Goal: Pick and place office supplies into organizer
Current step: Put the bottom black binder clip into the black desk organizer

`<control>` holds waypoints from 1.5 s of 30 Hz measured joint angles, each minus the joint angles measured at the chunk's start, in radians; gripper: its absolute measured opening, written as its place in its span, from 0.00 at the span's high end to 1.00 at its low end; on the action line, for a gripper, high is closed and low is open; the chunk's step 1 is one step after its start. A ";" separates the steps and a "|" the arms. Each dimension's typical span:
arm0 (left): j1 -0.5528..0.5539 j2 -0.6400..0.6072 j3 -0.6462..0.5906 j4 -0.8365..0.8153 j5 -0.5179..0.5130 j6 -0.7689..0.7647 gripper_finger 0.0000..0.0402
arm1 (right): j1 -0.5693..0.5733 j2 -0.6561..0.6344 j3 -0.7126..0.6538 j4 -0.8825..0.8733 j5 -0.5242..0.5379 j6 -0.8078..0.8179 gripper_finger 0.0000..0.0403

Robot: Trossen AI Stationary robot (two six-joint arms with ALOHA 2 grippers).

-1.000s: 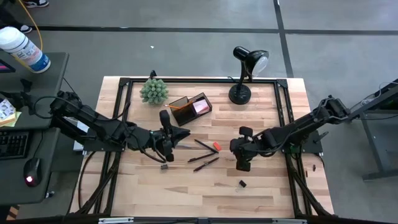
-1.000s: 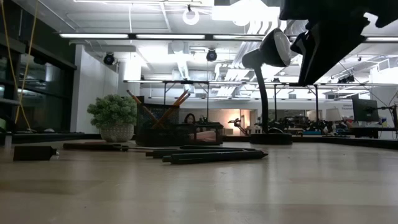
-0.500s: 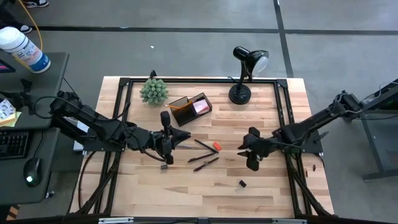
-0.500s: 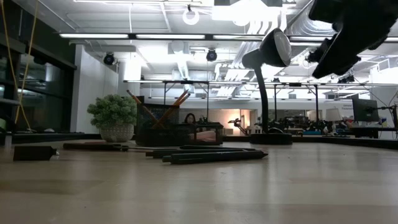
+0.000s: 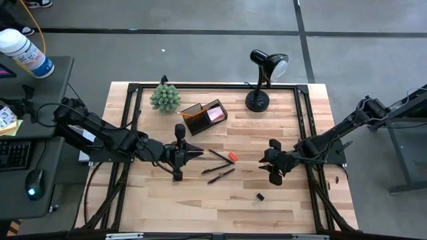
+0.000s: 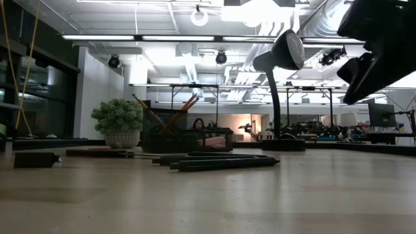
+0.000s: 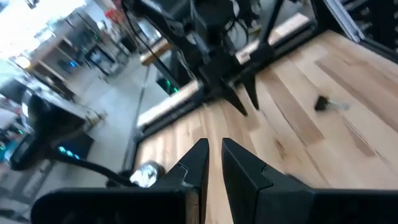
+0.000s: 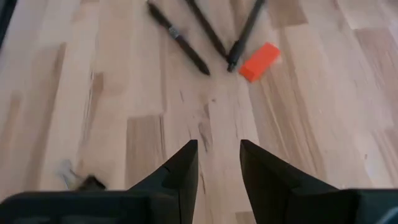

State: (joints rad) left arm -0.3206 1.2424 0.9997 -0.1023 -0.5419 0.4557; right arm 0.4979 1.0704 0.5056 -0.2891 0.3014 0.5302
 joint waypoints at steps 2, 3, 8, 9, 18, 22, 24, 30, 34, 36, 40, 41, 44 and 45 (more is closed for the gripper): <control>0.000 0.013 0.000 -0.024 0.000 -0.030 0.91 | 0.000 0.017 0.000 0.008 -0.041 -0.088 0.72; 0.000 0.015 -0.002 -0.036 0.001 -0.039 0.91 | 0.000 0.026 0.000 0.008 -0.069 -0.110 0.72; 0.000 0.027 -0.001 -0.026 0.015 -0.044 0.91 | 0.020 0.076 0.000 0.027 -0.203 -0.026 0.72; 0.000 0.031 -0.002 -0.029 0.015 -0.044 0.91 | 0.033 0.087 0.000 0.040 -0.227 -0.015 0.72; 0.001 0.059 -0.001 -0.021 0.015 -0.050 0.91 | 0.156 0.155 0.004 0.166 -0.299 0.025 0.72; 0.001 0.068 -0.001 -0.015 0.015 -0.049 0.91 | 0.174 0.197 0.013 0.211 -0.333 -0.025 0.72; 0.001 0.068 -0.001 -0.013 0.015 -0.046 0.91 | 0.178 0.228 0.047 0.200 -0.359 -0.117 0.72; 0.001 0.067 -0.001 -0.022 0.018 -0.045 0.91 | 0.160 0.369 0.231 -0.011 -0.334 -0.399 0.72; 0.000 0.067 -0.001 -0.032 0.021 -0.045 0.91 | 0.133 0.477 0.322 -0.080 -0.333 -0.509 0.72; 0.000 0.067 -0.001 -0.037 0.039 -0.044 0.91 | 0.121 0.530 0.363 -0.081 -0.340 -0.535 0.72; 0.000 0.067 -0.001 -0.038 0.067 -0.042 0.91 | 0.110 0.625 0.448 -0.088 -0.353 -0.588 0.72; 0.000 0.067 -0.001 -0.042 0.076 -0.042 0.91 | 0.110 0.649 0.471 -0.097 -0.352 -0.602 0.72; 0.000 0.067 -0.001 -0.055 0.095 -0.041 0.91 | 0.110 0.713 0.522 -0.142 -0.340 -0.644 0.72; 0.000 0.067 -0.001 -0.063 0.099 -0.042 0.91 | 0.110 0.730 0.537 -0.166 -0.340 -0.656 0.72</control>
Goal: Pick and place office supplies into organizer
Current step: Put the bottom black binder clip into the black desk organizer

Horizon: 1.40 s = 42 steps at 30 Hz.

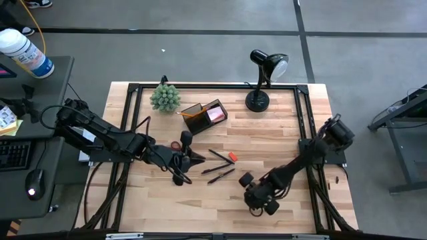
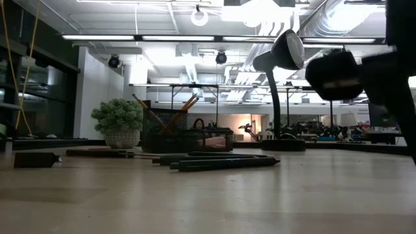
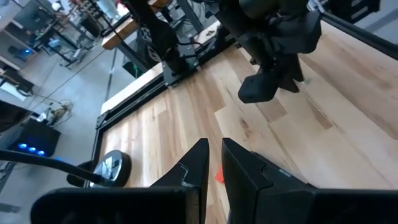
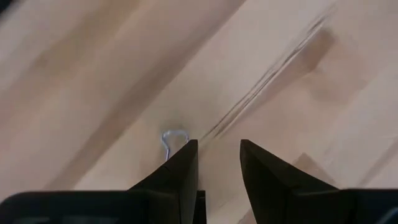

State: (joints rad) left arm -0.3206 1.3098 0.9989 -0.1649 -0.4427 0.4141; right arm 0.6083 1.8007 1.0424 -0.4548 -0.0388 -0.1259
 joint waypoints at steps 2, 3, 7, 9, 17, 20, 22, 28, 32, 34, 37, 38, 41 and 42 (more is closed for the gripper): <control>0.000 0.000 0.000 -0.013 0.009 0.000 0.91 | 0.000 0.026 0.023 -0.047 0.002 -0.021 0.72; 0.000 0.000 0.000 -0.020 0.010 0.000 0.91 | 0.000 0.034 0.034 -0.070 0.004 -0.034 0.72; 0.000 0.000 0.000 -0.027 0.017 0.000 0.91 | 0.000 0.037 0.061 -0.111 0.006 -0.071 0.72; 0.000 0.000 0.000 -0.027 0.017 0.000 0.91 | 0.000 0.032 0.068 -0.113 0.006 -0.088 0.72; 0.000 0.000 0.000 -0.026 0.017 0.000 0.91 | 0.013 0.029 0.093 -0.159 -0.033 -0.114 0.72; 0.000 0.000 0.000 -0.027 0.017 0.000 0.91 | 0.023 0.029 0.089 -0.191 -0.036 -0.138 0.72; 0.000 0.000 0.000 -0.026 0.017 0.000 0.91 | 0.028 0.029 0.088 -0.208 -0.036 -0.146 0.72; 0.000 0.000 0.000 -0.026 0.017 0.000 0.91 | 0.032 0.031 0.088 -0.206 0.031 -0.146 0.72; 0.000 0.000 0.000 -0.026 0.017 0.000 0.91 | 0.032 0.031 0.088 -0.206 0.031 -0.146 0.72; 0.000 0.000 0.000 -0.026 0.017 0.000 0.91 | 0.032 0.031 0.088 -0.205 0.031 -0.146 0.72; 0.000 0.000 0.000 -0.027 0.017 0.000 0.91 | 0.032 0.031 0.088 -0.192 0.031 -0.146 0.72; 0.000 0.000 0.000 -0.027 0.017 0.000 0.91 | 0.032 0.031 0.088 -0.185 0.031 -0.146 0.72; 0.000 0.000 0.000 -0.028 0.016 0.000 0.91 | 0.032 0.031 0.088 -0.173 0.032 -0.145 0.72; 0.000 0.000 0.000 -0.028 0.017 0.000 0.91 | 0.032 0.031 0.088 -0.173 0.031 -0.145 0.72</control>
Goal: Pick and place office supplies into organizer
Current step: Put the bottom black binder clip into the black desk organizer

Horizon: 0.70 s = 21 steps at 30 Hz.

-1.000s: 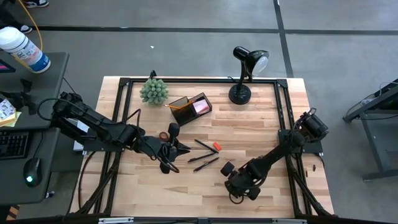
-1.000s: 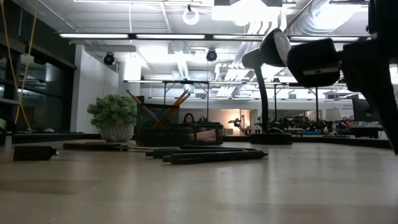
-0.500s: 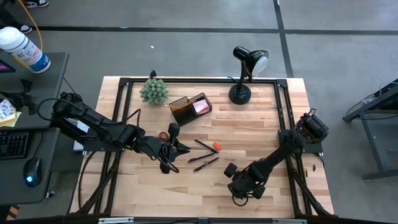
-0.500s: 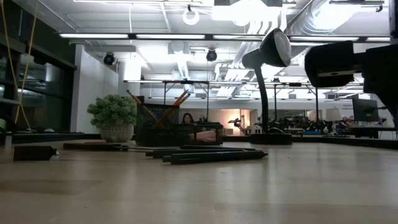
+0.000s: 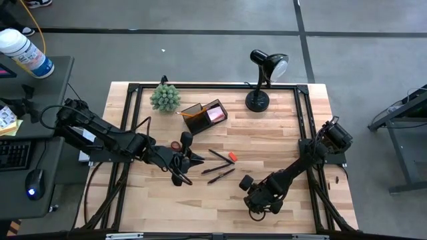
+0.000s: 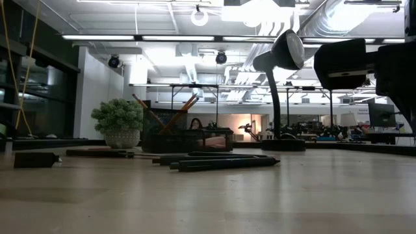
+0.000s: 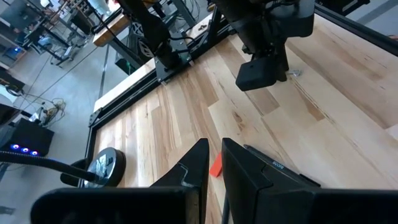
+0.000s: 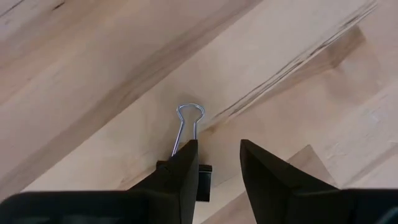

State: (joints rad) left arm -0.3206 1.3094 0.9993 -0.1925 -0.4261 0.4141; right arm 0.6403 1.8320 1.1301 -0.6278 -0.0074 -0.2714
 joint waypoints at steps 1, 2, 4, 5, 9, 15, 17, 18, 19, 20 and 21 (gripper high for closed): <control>0.000 0.000 0.000 0.000 0.000 0.000 0.91 | 0.000 0.000 0.000 -0.001 0.000 0.000 0.72; 0.000 0.000 0.000 -0.001 0.000 0.000 0.91 | 0.000 0.000 0.000 -0.001 0.000 0.000 0.72; 0.000 0.000 0.000 -0.003 0.000 0.000 0.91 | 0.000 0.001 0.000 -0.001 0.000 0.000 0.72; 0.000 0.000 0.000 -0.006 0.000 0.000 0.91 | 0.000 0.004 0.000 0.000 -0.002 0.000 0.72; 0.000 0.000 0.000 -0.023 -0.004 0.000 0.91 | 0.000 0.029 0.000 0.000 -0.028 0.000 0.72; 0.000 0.000 0.000 -0.029 -0.004 0.000 0.91 | 0.001 0.043 0.000 0.005 -0.025 0.001 0.72; 0.000 0.000 0.000 -0.029 -0.004 0.000 0.91 | 0.001 0.043 0.000 0.004 -0.022 0.001 0.73; 0.000 0.000 0.000 -0.029 -0.004 0.000 0.91 | 0.001 0.043 0.000 0.004 -0.021 0.001 0.74; 0.000 0.000 0.000 -0.029 -0.004 0.000 0.91 | 0.001 0.043 0.000 0.003 -0.021 0.001 0.76; 0.000 0.000 0.000 -0.029 -0.004 0.000 0.91 | 0.002 0.043 0.000 0.002 -0.023 0.001 0.79; 0.000 0.000 0.000 -0.029 -0.004 0.000 0.91 | 0.002 0.043 0.000 0.001 -0.027 0.001 0.83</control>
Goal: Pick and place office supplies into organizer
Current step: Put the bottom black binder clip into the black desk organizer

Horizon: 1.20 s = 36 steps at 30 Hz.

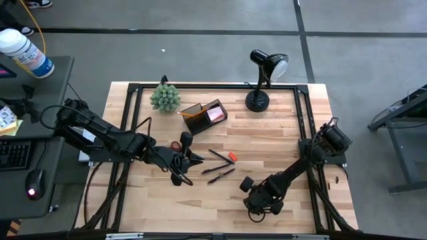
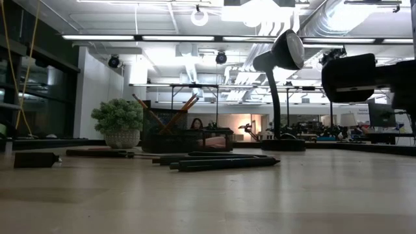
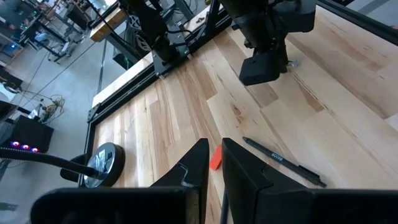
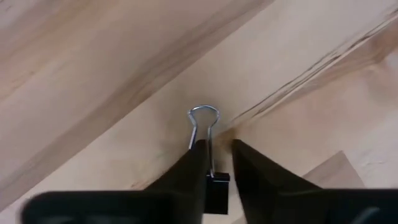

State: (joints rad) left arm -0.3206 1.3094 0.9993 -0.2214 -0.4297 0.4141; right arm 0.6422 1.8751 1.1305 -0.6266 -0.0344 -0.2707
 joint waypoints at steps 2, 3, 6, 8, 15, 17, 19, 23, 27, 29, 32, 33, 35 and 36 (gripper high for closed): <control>0.000 0.000 0.000 0.000 0.000 0.000 0.91 | 0.000 0.000 0.000 0.000 -0.007 0.000 0.91; 0.000 0.000 0.000 0.000 0.000 0.000 0.91 | -0.001 0.000 0.000 0.000 -0.013 0.000 0.95; 0.000 0.000 0.000 0.000 0.000 0.000 0.91 | -0.001 0.001 0.000 0.000 -0.025 0.000 0.98; 0.000 0.000 0.000 0.000 0.000 0.000 0.91 | -0.001 0.001 0.000 -0.001 -0.022 -0.001 0.99; 0.000 0.000 0.000 0.000 0.000 0.000 0.91 | -0.034 -0.007 0.001 -0.034 -0.004 -0.023 1.00; 0.000 0.000 0.000 -0.001 0.000 0.000 0.91 | -0.053 -0.020 -0.001 -0.046 0.029 -0.028 1.00; 0.000 0.000 0.000 -0.009 0.000 0.000 0.91 | -0.075 -0.041 -0.002 -0.054 0.052 -0.045 1.00; 0.000 0.000 0.000 -0.019 0.001 0.000 0.91 | -0.127 -0.082 -0.001 -0.073 0.115 -0.073 1.00; 0.000 0.000 0.000 -0.022 0.071 -0.001 0.91 | -0.208 -0.123 -0.001 -0.054 0.199 -0.112 1.00; 0.000 0.000 0.000 -0.022 0.127 -0.001 0.91 | -0.255 -0.133 -0.001 -0.022 0.243 -0.116 1.00; -0.001 0.000 0.000 -0.028 0.218 -0.005 0.91 | -0.329 -0.142 -0.001 0.059 0.298 -0.147 1.00; -0.001 0.000 0.000 -0.036 0.245 -0.011 0.91 | -0.354 -0.143 -0.001 0.103 0.315 -0.164 1.00; -0.001 0.000 0.000 -0.059 0.288 -0.023 0.91 | -0.403 -0.143 -0.001 0.192 0.339 -0.198 1.00; -0.001 0.000 0.000 -0.076 0.307 -0.030 0.91 | -0.426 -0.143 -0.001 0.236 0.351 -0.216 1.00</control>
State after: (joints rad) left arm -0.3214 1.3092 0.9997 -0.2977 -0.1227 0.3844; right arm 0.2167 1.7325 1.1297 -0.3905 0.3166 -0.4867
